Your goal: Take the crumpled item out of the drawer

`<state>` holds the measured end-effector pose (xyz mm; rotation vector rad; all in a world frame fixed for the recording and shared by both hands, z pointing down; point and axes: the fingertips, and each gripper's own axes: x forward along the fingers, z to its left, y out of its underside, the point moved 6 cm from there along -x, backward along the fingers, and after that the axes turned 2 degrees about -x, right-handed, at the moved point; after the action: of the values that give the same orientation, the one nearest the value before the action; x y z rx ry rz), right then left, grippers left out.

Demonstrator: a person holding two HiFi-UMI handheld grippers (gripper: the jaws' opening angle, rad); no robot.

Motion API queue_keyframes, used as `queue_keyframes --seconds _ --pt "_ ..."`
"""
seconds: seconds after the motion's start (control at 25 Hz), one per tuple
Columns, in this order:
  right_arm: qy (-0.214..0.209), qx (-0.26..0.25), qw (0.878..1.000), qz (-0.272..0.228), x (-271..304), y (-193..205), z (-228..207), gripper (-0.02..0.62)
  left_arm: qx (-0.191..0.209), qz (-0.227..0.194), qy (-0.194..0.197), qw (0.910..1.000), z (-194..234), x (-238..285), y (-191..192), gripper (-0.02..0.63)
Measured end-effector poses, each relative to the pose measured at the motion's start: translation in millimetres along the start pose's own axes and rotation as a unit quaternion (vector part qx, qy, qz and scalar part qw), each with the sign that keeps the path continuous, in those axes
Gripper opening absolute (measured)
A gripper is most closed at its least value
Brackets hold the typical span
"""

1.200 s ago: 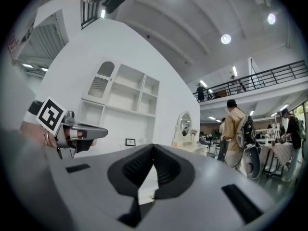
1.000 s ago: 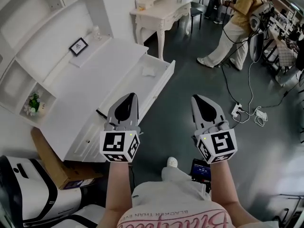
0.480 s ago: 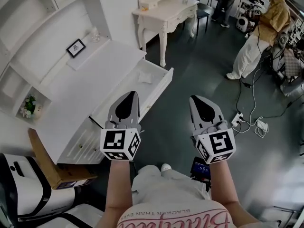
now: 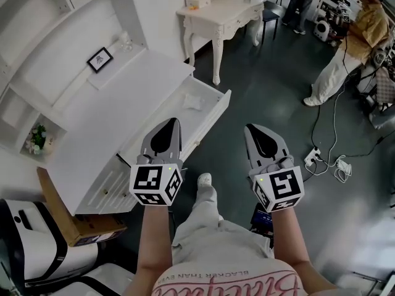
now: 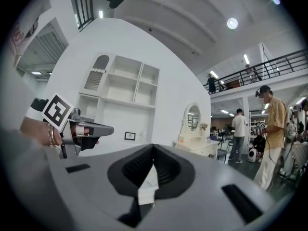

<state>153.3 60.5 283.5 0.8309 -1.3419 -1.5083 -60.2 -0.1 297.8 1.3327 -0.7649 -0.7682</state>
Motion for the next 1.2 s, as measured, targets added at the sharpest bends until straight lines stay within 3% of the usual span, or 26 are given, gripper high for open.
queue_keyframes --seconds 0.4,0.84,1.0,1.2 --pt "-0.017 -0.003 0.999 0.028 87 16 -15 0.006 -0.006 0.018 -0.003 0.9998 54 69 8 0.009" --pt "-0.029 -0.004 0.997 0.072 189 35 -38 0.006 -0.042 0.057 0.007 0.9975 117 153 35 0.012" --pt "-0.032 0.002 0.995 0.095 217 49 -41 0.006 -0.056 0.085 0.034 0.9943 129 176 52 0.17" --pt "-0.034 0.017 0.992 0.12 243 67 -40 0.006 -0.051 0.121 0.039 0.9905 145 196 76 0.173"
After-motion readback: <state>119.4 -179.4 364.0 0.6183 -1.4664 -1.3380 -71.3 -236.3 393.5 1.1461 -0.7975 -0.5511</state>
